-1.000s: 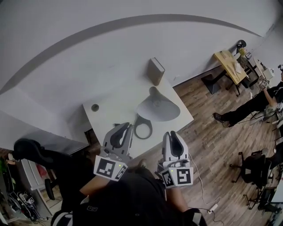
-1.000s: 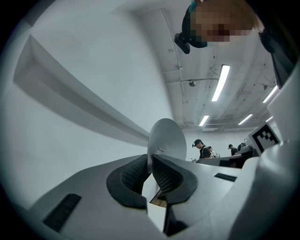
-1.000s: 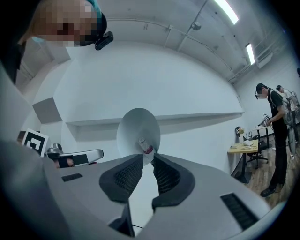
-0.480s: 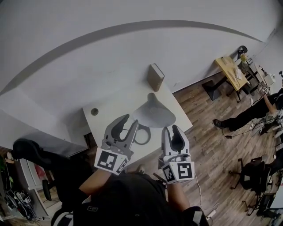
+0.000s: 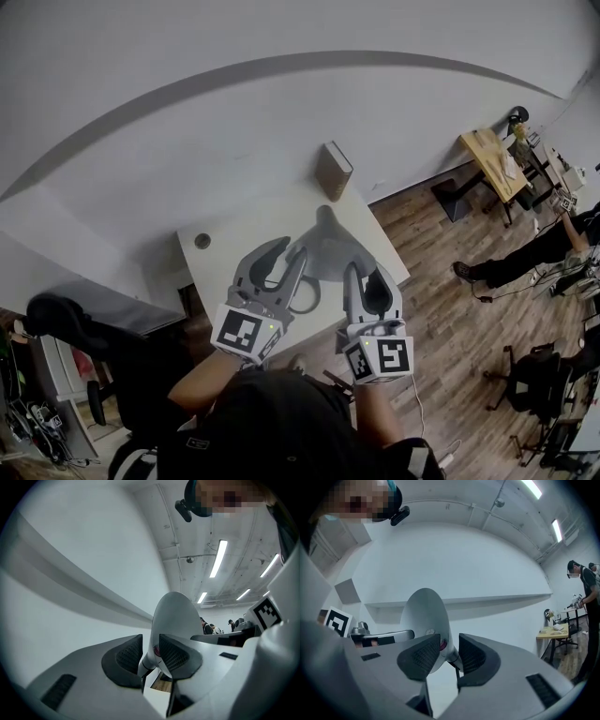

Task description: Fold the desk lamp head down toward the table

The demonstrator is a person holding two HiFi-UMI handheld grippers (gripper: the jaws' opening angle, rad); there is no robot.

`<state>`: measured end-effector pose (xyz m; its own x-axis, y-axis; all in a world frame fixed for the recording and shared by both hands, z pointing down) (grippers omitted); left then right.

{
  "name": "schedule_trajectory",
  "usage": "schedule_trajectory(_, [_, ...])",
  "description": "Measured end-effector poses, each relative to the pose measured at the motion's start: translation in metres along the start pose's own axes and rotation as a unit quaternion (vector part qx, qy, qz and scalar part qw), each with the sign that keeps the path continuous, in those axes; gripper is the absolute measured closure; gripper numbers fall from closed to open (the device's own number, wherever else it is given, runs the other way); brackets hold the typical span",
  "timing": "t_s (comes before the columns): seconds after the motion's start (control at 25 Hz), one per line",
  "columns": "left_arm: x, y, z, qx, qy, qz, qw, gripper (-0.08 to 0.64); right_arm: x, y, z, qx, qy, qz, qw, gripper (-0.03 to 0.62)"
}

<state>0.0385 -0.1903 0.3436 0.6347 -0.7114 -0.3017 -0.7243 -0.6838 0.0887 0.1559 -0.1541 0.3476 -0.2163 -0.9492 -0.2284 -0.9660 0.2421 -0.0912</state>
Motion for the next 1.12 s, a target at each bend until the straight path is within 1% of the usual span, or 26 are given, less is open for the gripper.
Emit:
schedule_trajectory(0.16, [0.003, 0.001, -0.004, 0.0, 0.007, 0.002, 1.0, 0.478, 0.004, -0.005, -0.002, -0.005, 0.007, -0.001, 1.0, 0.493])
schedule_trajectory(0.4, [0.004, -0.001, -0.004, 0.004, 0.002, -0.004, 1.0, 0.509, 0.007, 0.0, -0.003, -0.009, 0.01, 0.007, 1.0, 0.561])
schedule_trajectory(0.6, [0.001, -0.003, -0.007, 0.001, -0.001, -0.003, 1.0, 0.514, 0.003, -0.001, -0.006, -0.008, 0.01, 0.009, 1.0, 0.561])
schedule_trajectory(0.92, [-0.007, -0.006, -0.013, 0.008, 0.001, 0.003, 1.0, 0.52, -0.005, 0.0, -0.013, -0.008, 0.016, 0.013, 1.0, 0.551])
schedule_trajectory(1.12, [-0.012, -0.008, -0.02, 0.015, 0.004, -0.001, 0.9999, 0.522, -0.01, 0.0, -0.021, -0.006, 0.024, 0.018, 1.0, 0.551])
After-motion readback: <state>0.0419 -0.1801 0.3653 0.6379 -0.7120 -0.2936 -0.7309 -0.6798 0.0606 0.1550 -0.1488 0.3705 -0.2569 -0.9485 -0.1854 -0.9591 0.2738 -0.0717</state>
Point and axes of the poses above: the fingertips, and each gripper's own axes: x forward along the fingers, y to its left, z out of its top, the point moved 1 cm from there along -x, backward along the fingers, and after that the axes turned 8 degrees about -y, right-handed, at the moved point
